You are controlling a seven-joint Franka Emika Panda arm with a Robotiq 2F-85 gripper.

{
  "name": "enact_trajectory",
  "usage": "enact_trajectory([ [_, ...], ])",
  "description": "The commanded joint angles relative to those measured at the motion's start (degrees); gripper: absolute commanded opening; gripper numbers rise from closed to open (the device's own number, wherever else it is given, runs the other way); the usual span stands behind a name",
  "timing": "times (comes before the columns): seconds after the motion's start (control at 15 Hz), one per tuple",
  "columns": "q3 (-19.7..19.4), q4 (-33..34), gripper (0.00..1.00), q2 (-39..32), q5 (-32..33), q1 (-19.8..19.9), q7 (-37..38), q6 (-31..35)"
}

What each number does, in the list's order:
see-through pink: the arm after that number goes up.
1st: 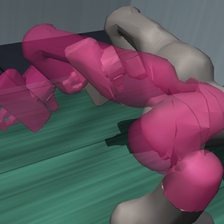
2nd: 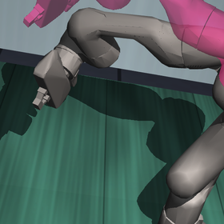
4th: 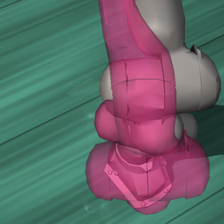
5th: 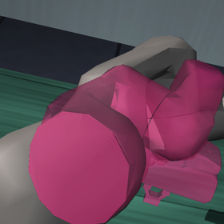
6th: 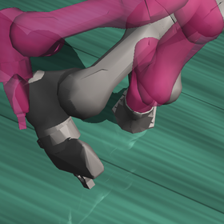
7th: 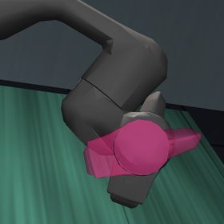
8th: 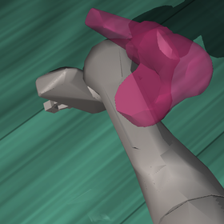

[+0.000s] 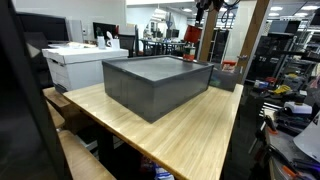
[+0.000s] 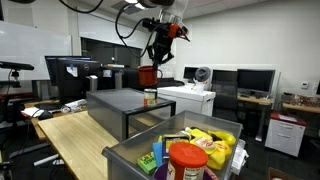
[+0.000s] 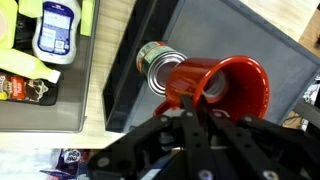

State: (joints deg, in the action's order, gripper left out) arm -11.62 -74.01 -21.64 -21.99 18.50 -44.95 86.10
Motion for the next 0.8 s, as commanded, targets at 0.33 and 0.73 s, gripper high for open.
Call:
enact_trajectory([
  [0.33,-0.56,-2.61,0.02,1.43,1.12,-0.68,-0.07,1.81],
  [0.73,-1.03,-2.21,0.02,0.55,1.17,-0.83,0.01,1.68],
])
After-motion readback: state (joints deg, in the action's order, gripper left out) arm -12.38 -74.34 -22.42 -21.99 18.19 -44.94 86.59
